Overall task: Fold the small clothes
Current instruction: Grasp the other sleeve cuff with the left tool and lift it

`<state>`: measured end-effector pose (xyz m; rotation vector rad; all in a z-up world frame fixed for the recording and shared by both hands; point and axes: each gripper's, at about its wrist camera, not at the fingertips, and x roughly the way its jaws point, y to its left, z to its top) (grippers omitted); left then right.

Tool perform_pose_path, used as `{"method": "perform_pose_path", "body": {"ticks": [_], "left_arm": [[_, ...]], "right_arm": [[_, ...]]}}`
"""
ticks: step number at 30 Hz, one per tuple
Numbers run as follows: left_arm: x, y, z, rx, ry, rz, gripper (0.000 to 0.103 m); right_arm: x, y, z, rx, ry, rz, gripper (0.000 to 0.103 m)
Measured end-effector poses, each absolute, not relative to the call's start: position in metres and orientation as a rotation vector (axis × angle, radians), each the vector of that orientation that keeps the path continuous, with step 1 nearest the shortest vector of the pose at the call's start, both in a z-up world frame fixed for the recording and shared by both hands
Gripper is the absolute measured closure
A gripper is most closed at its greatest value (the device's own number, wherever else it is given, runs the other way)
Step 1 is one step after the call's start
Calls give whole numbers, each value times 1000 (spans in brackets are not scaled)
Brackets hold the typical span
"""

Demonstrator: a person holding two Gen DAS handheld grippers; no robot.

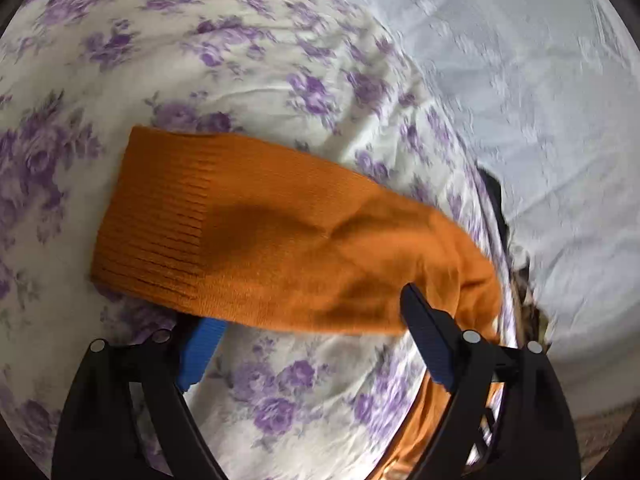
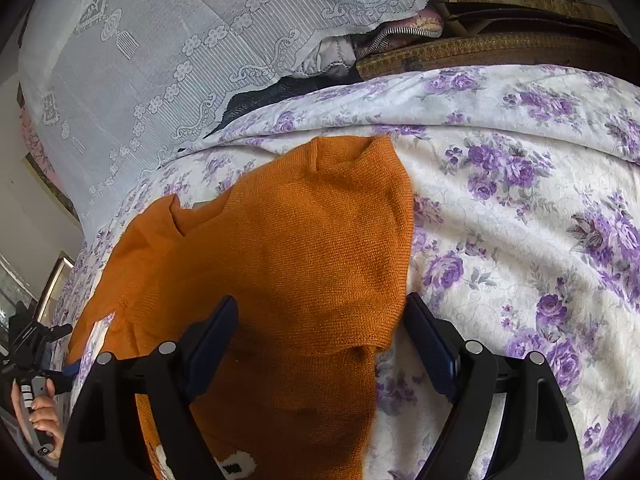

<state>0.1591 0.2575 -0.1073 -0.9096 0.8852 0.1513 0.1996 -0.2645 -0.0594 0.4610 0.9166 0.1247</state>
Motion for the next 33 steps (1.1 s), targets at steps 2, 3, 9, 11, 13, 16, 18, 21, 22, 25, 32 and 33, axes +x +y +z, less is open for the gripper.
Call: {"method": "perform_pose_path", "body": {"ticks": [2, 3, 9, 11, 13, 16, 18, 21, 22, 25, 32, 33], "left_arm": [[163, 258, -105, -895, 871, 180, 43], [167, 259, -102, -856, 868, 197, 58], [185, 266, -90, -748, 873, 222, 95], [189, 259, -73, -667, 854, 233, 97], [191, 249, -58, -600, 835, 231, 97], [196, 224, -29, -487, 795, 214, 97], [199, 203, -12, -407, 772, 196, 97], [205, 165, 7, -287, 747, 155, 97], [207, 153, 11, -255, 742, 140, 97], [212, 114, 19, -161, 728, 104, 97], [220, 34, 24, -53, 712, -4, 97], [220, 22, 23, -40, 710, -18, 97]], "right_arm": [[200, -265, -60, 462, 916, 125, 18], [200, -265, -60, 463, 915, 125, 18], [198, -268, -57, 467, 896, 119, 20], [197, -266, -56, 455, 890, 114, 20], [200, -263, -58, 427, 919, 101, 21], [203, -256, -58, 375, 943, 95, 19], [202, -258, -58, 391, 937, 100, 19], [199, -268, -56, 453, 916, 109, 20], [198, -272, -55, 479, 907, 107, 21], [194, -282, -50, 533, 867, 92, 21], [190, -310, -47, 691, 792, 70, 21], [191, -313, -50, 711, 800, 70, 21]]}}
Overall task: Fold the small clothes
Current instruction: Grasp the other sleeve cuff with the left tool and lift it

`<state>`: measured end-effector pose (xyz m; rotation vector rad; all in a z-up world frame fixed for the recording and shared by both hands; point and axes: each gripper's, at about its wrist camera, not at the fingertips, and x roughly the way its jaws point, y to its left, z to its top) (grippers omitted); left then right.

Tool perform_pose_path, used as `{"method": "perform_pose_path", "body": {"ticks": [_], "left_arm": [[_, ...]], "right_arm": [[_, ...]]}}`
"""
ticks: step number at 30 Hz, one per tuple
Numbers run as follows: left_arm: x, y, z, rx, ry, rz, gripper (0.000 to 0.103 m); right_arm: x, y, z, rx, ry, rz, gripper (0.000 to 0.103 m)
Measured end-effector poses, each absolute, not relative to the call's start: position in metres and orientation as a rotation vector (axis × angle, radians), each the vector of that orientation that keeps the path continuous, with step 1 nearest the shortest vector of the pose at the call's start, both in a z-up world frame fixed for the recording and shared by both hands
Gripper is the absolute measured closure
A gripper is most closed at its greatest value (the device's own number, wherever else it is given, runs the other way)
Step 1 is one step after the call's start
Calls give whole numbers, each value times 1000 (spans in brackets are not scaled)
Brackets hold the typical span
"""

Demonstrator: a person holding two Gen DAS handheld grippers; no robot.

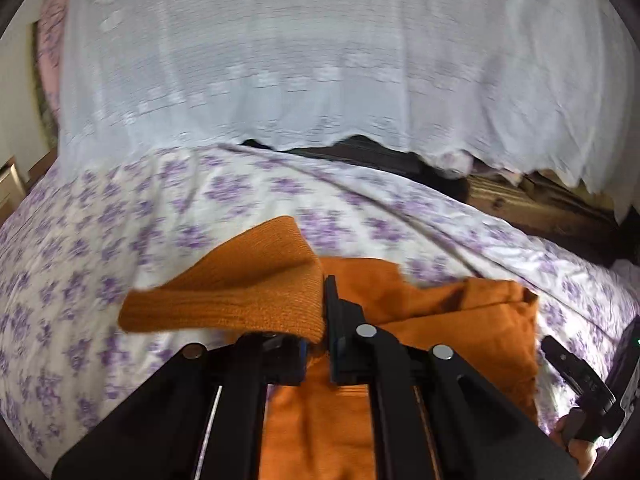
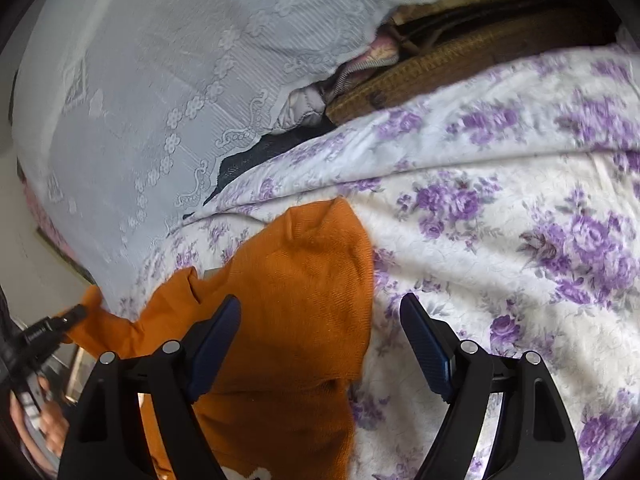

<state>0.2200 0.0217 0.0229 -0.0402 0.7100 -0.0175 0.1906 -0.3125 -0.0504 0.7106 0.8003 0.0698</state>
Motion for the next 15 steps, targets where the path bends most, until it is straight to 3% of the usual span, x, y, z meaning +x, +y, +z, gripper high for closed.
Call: {"method": "perform_pose_path", "body": {"ticks": [15], "left_arm": [[234, -114, -58, 103, 817, -168, 97]], "right_arm": [[191, -329, -58, 822, 790, 56, 21]]}}
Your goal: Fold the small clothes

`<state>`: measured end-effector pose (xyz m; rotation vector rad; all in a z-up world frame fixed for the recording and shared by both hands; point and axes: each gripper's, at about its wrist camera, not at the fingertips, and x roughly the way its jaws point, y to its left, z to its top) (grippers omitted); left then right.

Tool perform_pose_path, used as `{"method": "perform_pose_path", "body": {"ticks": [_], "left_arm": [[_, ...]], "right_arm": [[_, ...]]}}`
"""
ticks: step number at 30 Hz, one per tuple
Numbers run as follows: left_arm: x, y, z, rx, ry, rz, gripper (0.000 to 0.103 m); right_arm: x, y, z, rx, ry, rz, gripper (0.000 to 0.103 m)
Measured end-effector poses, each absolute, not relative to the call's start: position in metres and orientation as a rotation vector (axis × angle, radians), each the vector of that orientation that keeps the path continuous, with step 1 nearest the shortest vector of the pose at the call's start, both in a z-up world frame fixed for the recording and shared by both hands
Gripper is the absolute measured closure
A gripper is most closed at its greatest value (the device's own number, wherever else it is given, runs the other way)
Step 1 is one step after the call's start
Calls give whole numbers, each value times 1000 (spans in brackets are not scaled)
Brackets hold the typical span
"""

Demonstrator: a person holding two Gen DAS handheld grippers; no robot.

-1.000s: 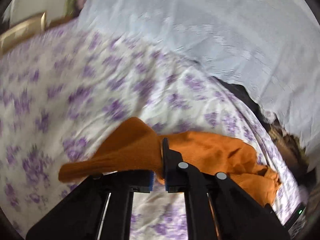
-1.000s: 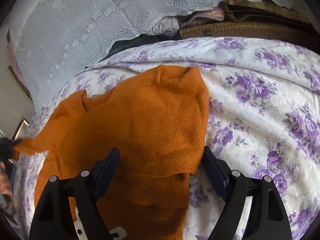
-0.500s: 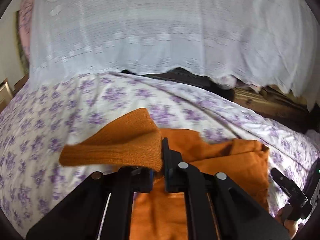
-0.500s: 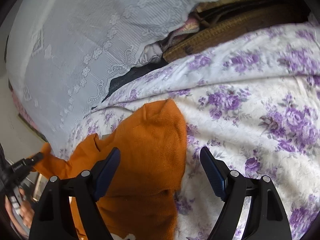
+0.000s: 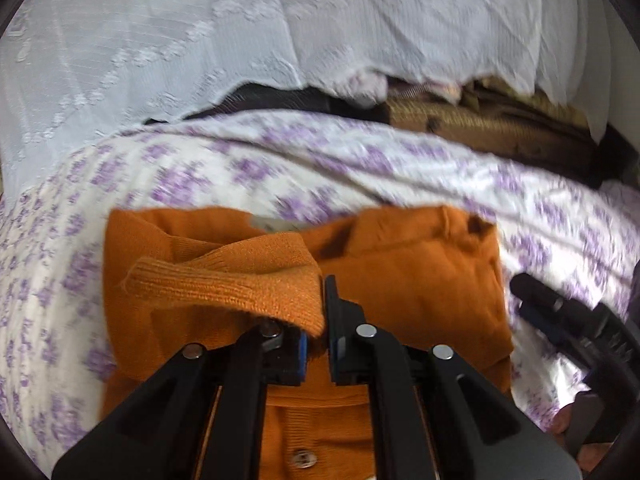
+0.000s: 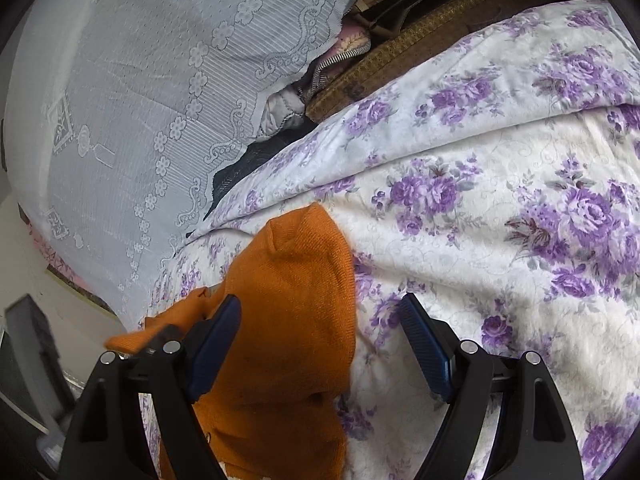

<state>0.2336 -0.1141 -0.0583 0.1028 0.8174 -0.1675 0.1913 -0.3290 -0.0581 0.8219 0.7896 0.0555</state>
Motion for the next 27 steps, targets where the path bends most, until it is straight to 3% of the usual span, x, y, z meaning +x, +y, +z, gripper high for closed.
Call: {"method": "perform_pose_path", "body": {"ticks": [3, 5, 7, 11, 15, 21, 27], "left_arm": [[238, -124, -78, 132, 856, -175, 91], [237, -127, -84, 148, 870, -191, 55], [228, -128, -79, 165, 841, -208, 29], [206, -115, -52, 196, 759, -246, 9], [190, -72, -26, 177, 689, -199, 5], [216, 23, -18, 35, 708, 0, 5], [231, 76, -39, -46, 768, 70, 5]], "right_arm": [[192, -331, -58, 829, 786, 51, 22], [192, -332, -59, 832, 785, 48, 23], [192, -333, -59, 834, 783, 45, 26], [190, -335, -60, 849, 780, 51, 35], [189, -329, -55, 866, 777, 102, 44], [193, -295, -34, 803, 806, 250, 45], [187, -229, -9, 403, 857, 256, 45]]}}
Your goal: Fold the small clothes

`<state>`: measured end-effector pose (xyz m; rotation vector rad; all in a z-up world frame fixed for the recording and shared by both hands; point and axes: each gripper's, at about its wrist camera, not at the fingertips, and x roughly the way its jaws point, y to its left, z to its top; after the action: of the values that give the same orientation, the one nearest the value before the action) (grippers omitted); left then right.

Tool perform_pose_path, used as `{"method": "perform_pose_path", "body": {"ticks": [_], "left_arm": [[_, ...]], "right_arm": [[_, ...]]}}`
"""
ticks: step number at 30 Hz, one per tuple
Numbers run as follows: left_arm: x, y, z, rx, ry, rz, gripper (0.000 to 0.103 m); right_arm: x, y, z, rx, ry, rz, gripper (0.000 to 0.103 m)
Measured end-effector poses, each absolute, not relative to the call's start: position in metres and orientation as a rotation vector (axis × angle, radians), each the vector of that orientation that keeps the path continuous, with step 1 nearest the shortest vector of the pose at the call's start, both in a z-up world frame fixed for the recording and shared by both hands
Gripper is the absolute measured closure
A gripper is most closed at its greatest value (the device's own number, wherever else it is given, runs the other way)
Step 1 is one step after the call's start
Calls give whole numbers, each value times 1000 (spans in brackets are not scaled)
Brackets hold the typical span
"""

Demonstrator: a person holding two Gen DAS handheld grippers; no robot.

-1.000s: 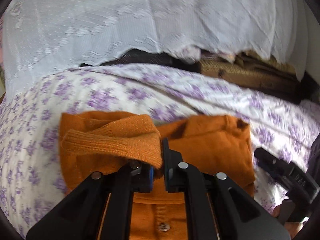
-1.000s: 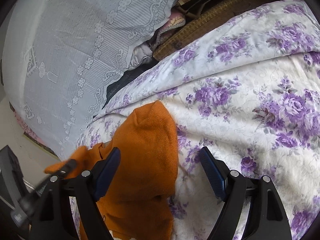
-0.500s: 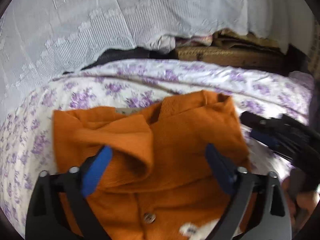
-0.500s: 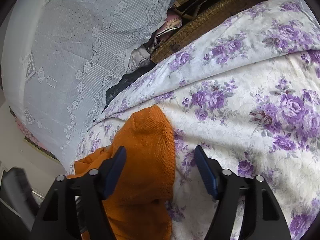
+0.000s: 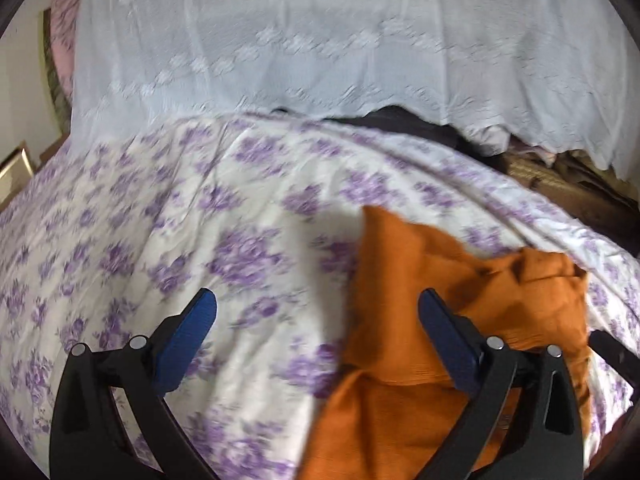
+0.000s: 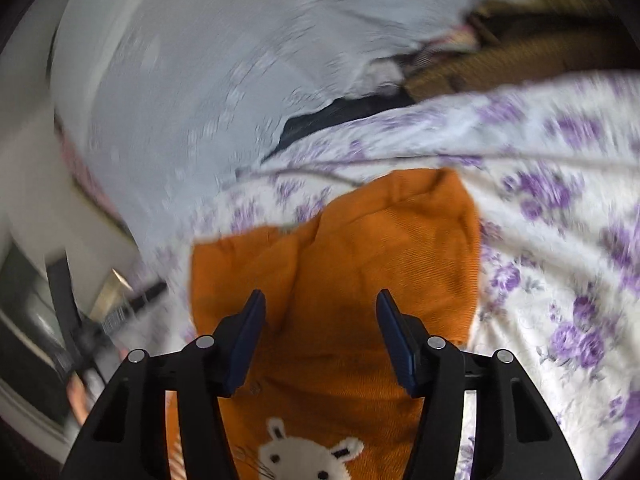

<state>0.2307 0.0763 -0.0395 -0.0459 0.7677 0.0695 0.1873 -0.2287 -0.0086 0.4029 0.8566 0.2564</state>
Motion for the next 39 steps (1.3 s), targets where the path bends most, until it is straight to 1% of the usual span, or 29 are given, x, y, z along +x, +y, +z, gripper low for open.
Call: {"method": "perform_pose_path", "body": {"ticks": [4, 6, 9, 11, 12, 13, 14, 17, 19, 20, 21, 22, 24, 27, 30, 32, 33, 35, 36, 38, 39], "left_arm": [[254, 82, -56, -4, 840, 97, 5], [263, 78, -60, 18, 846, 107, 5], [274, 74, -64, 35, 850, 125, 5], [279, 75, -70, 31, 859, 130, 5], [280, 76, -71, 31, 862, 131, 5], [280, 78, -75, 32, 866, 134, 4], [282, 80, -78, 36, 872, 142, 4], [287, 90, -93, 33, 915, 176, 4], [289, 94, -97, -3, 940, 151, 4], [289, 95, -97, -1, 942, 152, 4], [288, 92, -97, 22, 937, 167, 4], [288, 89, -98, 44, 936, 179, 4], [287, 83, -100, 87, 937, 196, 4], [280, 83, -91, 75, 912, 199, 4], [275, 79, -70, 27, 846, 137, 4], [279, 67, -64, 72, 835, 115, 4], [285, 60, -66, 110, 841, 121, 4], [304, 47, -79, 211, 879, 187, 4], [317, 47, -93, 222, 928, 219, 4], [329, 56, -109, 152, 987, 208, 4], [328, 63, -107, 97, 978, 198, 4]], "right_arm": [[190, -174, 0, 76, 856, 234, 45], [197, -145, 0, -58, 859, 237, 45], [211, -110, -5, -223, 847, 212, 45], [221, -93, -11, -275, 846, 199, 47], [224, -91, -13, -288, 845, 187, 59], [228, -92, -14, -282, 842, 173, 88], [231, -102, -13, -215, 844, 159, 98], [231, -162, -9, 129, 836, 109, 98], [227, -210, -19, 357, 861, 76, 96], [228, -224, -26, 423, 883, 78, 93], [229, -235, -36, 477, 915, 83, 82], [229, -245, -47, 530, 943, 84, 84], [226, -258, -56, 618, 938, 106, 87], [218, -271, -46, 675, 882, 84, 82], [222, -271, -45, 680, 867, 100, 82], [224, -268, -48, 666, 860, 79, 88], [224, -268, -48, 656, 851, 62, 94], [226, -269, -48, 636, 861, 29, 94], [228, -271, -50, 620, 882, 9, 94], [231, -276, -57, 633, 909, 19, 95], [230, -280, -57, 662, 906, 21, 95]]}}
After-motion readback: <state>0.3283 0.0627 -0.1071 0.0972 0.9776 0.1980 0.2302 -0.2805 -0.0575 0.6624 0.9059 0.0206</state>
